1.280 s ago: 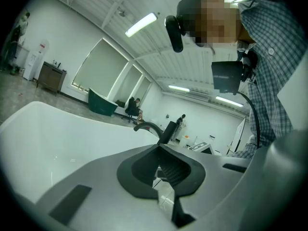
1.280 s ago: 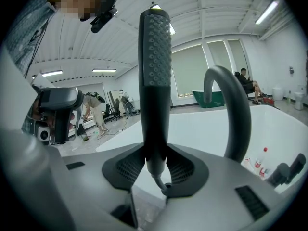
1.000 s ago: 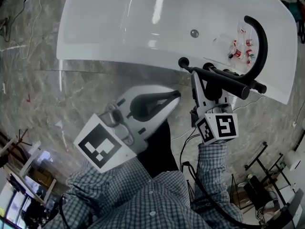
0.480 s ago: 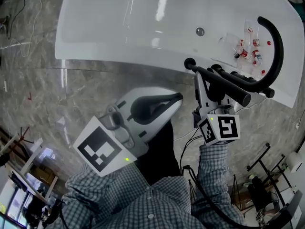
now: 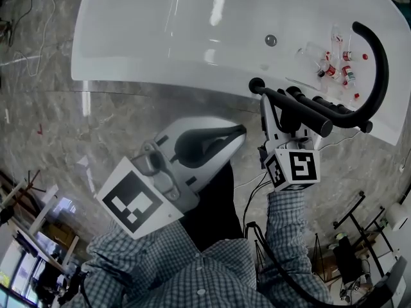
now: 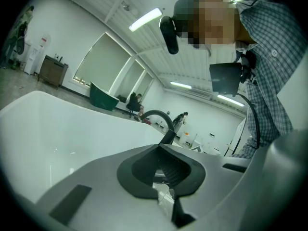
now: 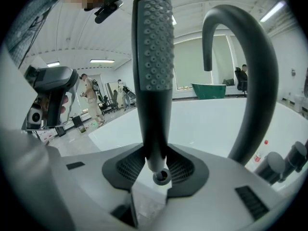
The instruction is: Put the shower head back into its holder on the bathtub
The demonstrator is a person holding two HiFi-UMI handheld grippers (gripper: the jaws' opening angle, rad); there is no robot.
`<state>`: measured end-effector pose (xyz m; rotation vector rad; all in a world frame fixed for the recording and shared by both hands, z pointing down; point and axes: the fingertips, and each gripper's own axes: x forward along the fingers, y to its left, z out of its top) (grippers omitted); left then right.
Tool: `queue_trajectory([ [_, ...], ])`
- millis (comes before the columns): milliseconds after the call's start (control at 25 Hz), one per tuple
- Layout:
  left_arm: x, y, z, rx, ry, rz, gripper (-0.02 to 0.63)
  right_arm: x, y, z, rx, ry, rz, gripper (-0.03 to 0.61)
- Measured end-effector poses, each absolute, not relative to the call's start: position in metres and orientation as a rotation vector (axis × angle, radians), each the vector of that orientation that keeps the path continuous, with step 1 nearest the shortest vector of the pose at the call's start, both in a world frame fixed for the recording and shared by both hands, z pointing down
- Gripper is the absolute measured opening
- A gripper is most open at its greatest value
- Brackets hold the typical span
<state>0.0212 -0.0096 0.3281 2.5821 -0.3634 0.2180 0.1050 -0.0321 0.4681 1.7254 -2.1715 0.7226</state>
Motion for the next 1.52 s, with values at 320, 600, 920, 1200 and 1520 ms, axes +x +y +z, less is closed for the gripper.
queue_trajectory([
  [320, 0.022, -0.008, 0.331, 2.579, -0.358, 0.228, 0.009, 0.101, -0.031, 0.486, 1.689, -2.150, 0.704, 0.137],
  [600, 0.023, -0.007, 0.334, 2.570, -0.356, 0.235, 0.009, 0.099, -0.033, 0.500, 1.647, -2.133, 0.681, 0.137],
  [920, 0.022, -0.006, 0.337, 2.568, -0.360, 0.238, 0.009, 0.093, -0.040, 0.518, 1.574, -2.112, 0.622, 0.137],
  [1200, 0.022, -0.005, 0.338, 2.564, -0.359, 0.247, 0.009, 0.091, -0.042, 0.532, 1.519, -2.088, 0.587, 0.137],
  [1520, 0.023, -0.004, 0.339, 2.563, -0.359, 0.245, 0.009, 0.082, -0.048, 0.534, 1.461, -2.102, 0.519, 0.137],
])
